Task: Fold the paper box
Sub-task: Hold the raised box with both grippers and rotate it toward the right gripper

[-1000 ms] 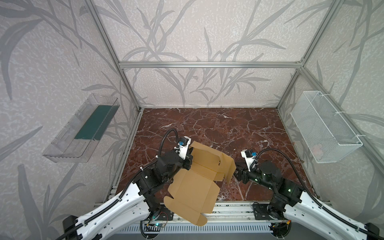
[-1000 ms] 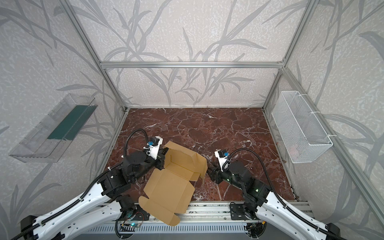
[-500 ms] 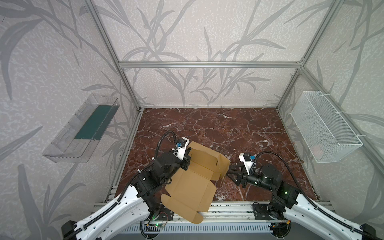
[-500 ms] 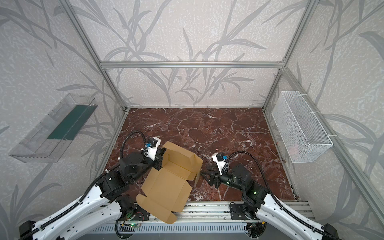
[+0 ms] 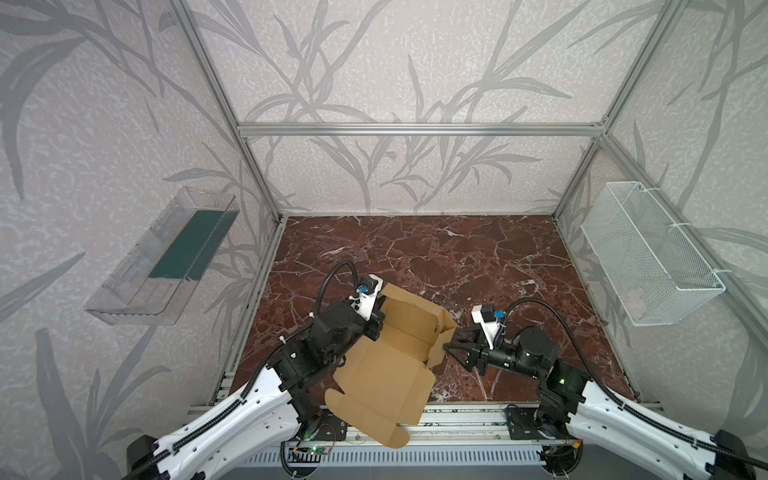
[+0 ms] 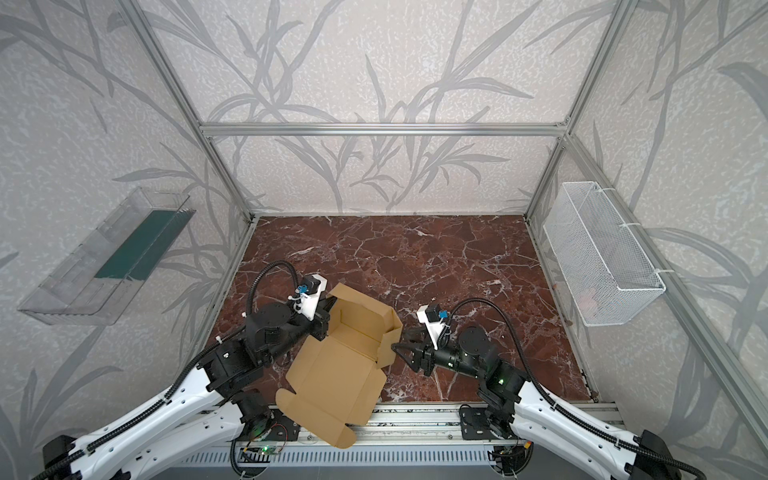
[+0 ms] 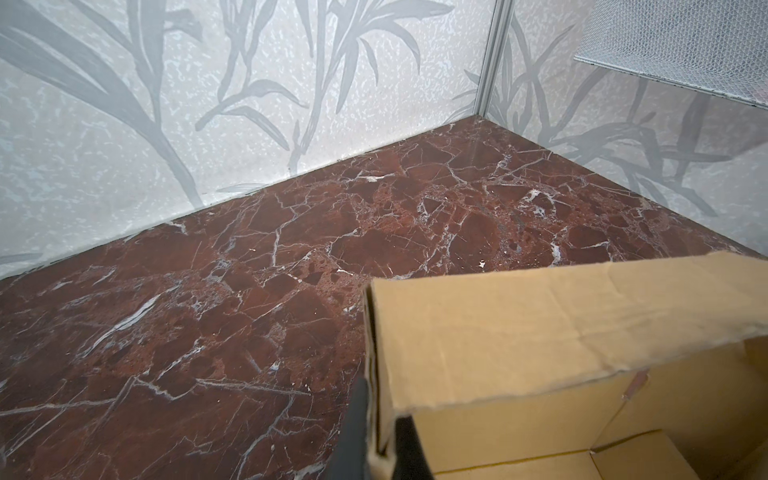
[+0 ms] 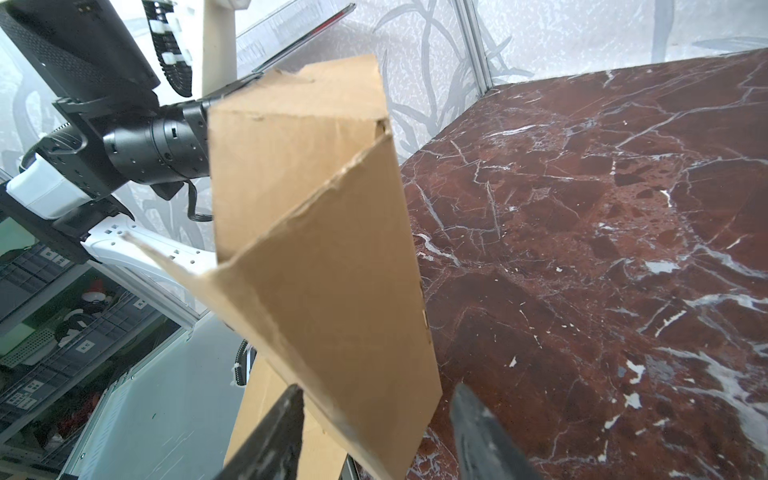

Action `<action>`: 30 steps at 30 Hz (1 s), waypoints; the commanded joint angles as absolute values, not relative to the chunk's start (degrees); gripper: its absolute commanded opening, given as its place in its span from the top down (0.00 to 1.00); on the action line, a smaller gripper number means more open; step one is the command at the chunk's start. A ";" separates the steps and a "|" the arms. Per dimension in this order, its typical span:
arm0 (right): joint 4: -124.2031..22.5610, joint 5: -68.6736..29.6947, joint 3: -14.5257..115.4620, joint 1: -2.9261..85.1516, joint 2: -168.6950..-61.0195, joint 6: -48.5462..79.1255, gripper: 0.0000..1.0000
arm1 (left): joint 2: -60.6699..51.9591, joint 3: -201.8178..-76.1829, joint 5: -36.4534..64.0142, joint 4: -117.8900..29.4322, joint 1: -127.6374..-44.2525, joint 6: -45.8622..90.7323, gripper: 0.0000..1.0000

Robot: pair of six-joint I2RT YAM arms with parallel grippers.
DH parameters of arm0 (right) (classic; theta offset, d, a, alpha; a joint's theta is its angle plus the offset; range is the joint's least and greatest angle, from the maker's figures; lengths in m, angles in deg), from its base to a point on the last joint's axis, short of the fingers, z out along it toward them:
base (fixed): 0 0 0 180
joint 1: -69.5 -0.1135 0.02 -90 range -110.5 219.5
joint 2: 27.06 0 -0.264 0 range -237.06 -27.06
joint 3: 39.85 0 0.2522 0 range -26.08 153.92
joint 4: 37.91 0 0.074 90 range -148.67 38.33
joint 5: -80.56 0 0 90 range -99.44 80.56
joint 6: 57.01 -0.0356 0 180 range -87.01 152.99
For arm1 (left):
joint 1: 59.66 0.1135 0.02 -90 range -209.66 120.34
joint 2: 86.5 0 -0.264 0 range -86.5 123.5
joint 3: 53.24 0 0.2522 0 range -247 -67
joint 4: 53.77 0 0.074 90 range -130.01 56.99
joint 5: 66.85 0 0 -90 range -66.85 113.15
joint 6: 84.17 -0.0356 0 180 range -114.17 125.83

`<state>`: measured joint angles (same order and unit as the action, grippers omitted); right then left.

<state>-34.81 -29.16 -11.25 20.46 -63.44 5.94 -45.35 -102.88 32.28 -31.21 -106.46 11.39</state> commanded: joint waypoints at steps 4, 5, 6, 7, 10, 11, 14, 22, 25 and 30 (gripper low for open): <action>-30.63 -27.22 -10.00 19.05 -66.55 7.67 0.43 | -45.84 -102.04 30.39 -33.94 -106.33 11.52 1.00; -30.66 -27.11 -9.87 19.05 -66.80 7.68 0.44 | -46.04 -101.75 30.24 -34.65 -106.33 11.29 1.00; -30.69 -27.06 -9.74 18.98 -66.94 7.74 0.44 | -46.36 -101.24 30.40 -35.65 -106.41 11.32 1.00; -30.82 -26.77 -9.66 18.88 -66.88 7.91 0.44 | -46.71 -100.71 30.93 -36.76 -106.51 11.87 1.00; -32.29 -24.06 -9.95 18.58 -65.51 8.64 0.44 | -48.43 -99.33 33.14 -39.29 -106.63 14.11 1.00; -32.74 -22.99 -10.06 18.53 -65.09 8.73 0.44 | -48.88 -99.00 34.15 -39.51 -106.74 14.66 1.00; -33.55 -22.22 -9.75 18.53 -64.94 9.25 0.45 | -50.01 -98.43 36.77 -39.71 -107.35 17.32 1.00; -34.27 -21.53 -9.17 18.52 -65.85 10.16 0.45 | -48.02 -95.34 44.79 -45.20 -114.44 18.55 1.00; -35.79 -20.52 -8.66 18.53 -65.47 11.15 0.46 | -45.72 -93.48 50.22 -49.49 -119.30 16.03 1.00; -39.02 -18.04 -8.65 18.52 -65.51 12.02 0.47 | -45.35 -89.87 52.93 -53.57 -120.00 16.15 1.00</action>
<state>-37.85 -21.16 -10.84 18.80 -66.21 10.75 -45.05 -91.47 49.92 -48.96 -119.34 16.66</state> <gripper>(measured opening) 0.528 0.048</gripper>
